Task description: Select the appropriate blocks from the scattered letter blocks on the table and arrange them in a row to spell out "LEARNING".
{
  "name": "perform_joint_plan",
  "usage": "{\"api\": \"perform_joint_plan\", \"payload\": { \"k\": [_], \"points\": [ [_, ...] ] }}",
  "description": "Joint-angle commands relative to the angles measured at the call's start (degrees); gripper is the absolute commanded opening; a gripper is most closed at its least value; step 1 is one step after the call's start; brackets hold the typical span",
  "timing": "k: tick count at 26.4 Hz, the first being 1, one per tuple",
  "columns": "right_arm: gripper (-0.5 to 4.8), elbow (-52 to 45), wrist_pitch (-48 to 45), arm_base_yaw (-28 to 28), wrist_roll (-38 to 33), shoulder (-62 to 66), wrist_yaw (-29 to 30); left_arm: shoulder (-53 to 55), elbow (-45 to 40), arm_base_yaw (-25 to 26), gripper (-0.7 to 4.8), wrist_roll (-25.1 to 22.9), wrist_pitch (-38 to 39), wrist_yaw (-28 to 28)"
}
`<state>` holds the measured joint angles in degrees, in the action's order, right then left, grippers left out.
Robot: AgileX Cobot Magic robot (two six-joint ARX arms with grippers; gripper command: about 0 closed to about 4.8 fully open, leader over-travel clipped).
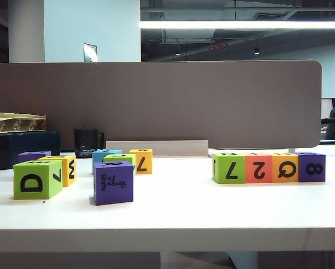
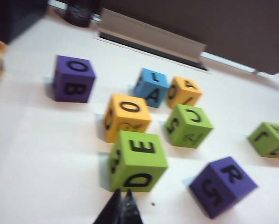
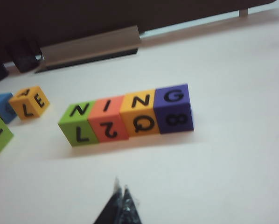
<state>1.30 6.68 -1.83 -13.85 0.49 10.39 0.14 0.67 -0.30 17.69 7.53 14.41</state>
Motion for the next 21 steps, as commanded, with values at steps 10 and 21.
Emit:
{"api": "perform_joint_plan", "payload": {
  "k": [10, 21],
  "points": [
    [-0.03, 12.2, 1.3, -0.1, -1.2, -0.2, 2.9, 0.0, 8.8, -0.1, -0.06, 2.9, -0.7, 3.5],
    [-0.02, 21.7, 5.8, -0.1, -1.1, 7.6, 6.4, 1.9, 13.8, -0.1, -0.06, 2.3, 2.3, 4.3]
  ]
}}
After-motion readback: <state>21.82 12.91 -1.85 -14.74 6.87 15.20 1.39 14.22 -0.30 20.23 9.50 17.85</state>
